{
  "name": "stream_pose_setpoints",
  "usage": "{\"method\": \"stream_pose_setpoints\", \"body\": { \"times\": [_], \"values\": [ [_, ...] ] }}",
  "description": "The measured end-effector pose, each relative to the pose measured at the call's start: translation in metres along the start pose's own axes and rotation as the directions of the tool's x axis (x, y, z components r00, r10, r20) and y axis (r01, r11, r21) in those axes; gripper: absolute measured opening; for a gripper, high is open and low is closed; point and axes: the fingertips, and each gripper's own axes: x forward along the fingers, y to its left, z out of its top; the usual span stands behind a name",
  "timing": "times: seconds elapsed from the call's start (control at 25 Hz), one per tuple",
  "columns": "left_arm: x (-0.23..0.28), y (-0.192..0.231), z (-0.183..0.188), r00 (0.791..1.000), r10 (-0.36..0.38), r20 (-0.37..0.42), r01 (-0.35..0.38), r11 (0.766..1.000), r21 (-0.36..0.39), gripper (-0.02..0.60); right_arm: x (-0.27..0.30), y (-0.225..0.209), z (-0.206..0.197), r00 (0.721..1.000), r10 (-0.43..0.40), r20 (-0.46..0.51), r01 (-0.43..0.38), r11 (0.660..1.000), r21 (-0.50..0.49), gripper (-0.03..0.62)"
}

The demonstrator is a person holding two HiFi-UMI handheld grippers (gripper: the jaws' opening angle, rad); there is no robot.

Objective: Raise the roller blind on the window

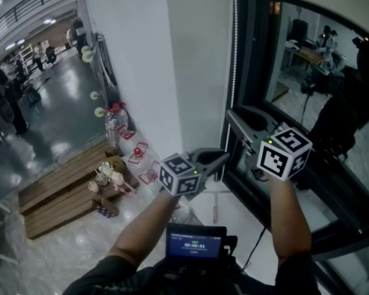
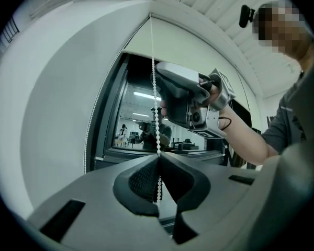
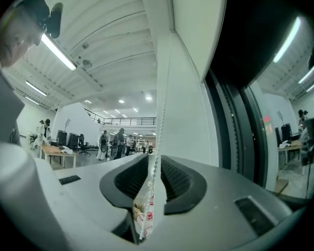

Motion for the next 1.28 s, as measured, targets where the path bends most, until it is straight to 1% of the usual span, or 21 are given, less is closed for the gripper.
{"method": "stream_pose_setpoints", "body": {
  "times": [0.12,0.16,0.24,0.32,0.52,0.68,0.76,0.88,1.04,1.16,1.28],
  "values": [
    [-0.001,0.000,-0.001,1.000,0.001,-0.007,-0.001,1.000,0.006,0.008,0.007,0.000,0.002,1.000,0.010,0.006,-0.010,1.000,0.012,0.083],
    [-0.002,-0.001,-0.001,1.000,0.001,-0.009,-0.001,1.000,0.006,0.008,0.009,0.000,0.001,1.000,0.009,0.004,-0.010,1.000,0.015,0.051],
    [-0.002,-0.001,-0.001,1.000,0.002,-0.012,-0.002,1.000,0.008,0.008,0.010,-0.002,0.000,1.000,0.006,0.001,-0.006,1.000,0.016,0.017],
    [-0.002,0.000,-0.001,1.000,0.005,-0.013,-0.005,1.000,0.011,0.008,0.011,-0.003,-0.001,1.000,0.009,-0.001,-0.009,1.000,0.016,0.006],
    [-0.002,0.002,-0.003,1.000,0.010,-0.009,-0.010,1.000,0.006,0.008,0.011,-0.005,-0.004,1.000,0.005,-0.002,-0.005,1.000,0.024,0.002],
    [-0.002,0.005,-0.003,1.000,0.011,0.004,-0.010,1.000,-0.012,0.008,0.012,-0.002,-0.003,1.000,-0.004,0.004,0.004,1.000,0.008,0.002],
    [-0.002,0.005,-0.006,1.000,0.011,-0.003,-0.011,1.000,-0.017,0.008,0.014,-0.002,-0.007,1.000,-0.007,-0.006,0.007,1.000,0.003,0.002],
    [-0.004,0.006,-0.020,0.999,0.019,-0.030,-0.020,1.000,-0.022,0.008,0.013,-0.001,-0.021,1.000,-0.008,-0.026,0.008,1.000,0.016,0.002],
    [-0.007,0.015,-0.045,0.998,0.028,-0.060,-0.032,0.998,-0.062,0.008,0.012,-0.002,-0.048,0.999,-0.003,-0.053,0.006,0.998,0.056,0.002],
    [-0.009,0.017,-0.063,0.996,0.018,-0.092,-0.026,0.997,-0.079,0.008,0.012,0.000,-0.069,0.997,0.001,-0.073,0.005,0.997,0.078,0.000],
    [-0.009,0.016,-0.074,0.994,0.009,-0.108,-0.019,0.995,-0.093,0.008,0.012,0.002,-0.080,0.997,0.002,-0.081,0.006,0.995,0.096,0.000]
  ]
}}
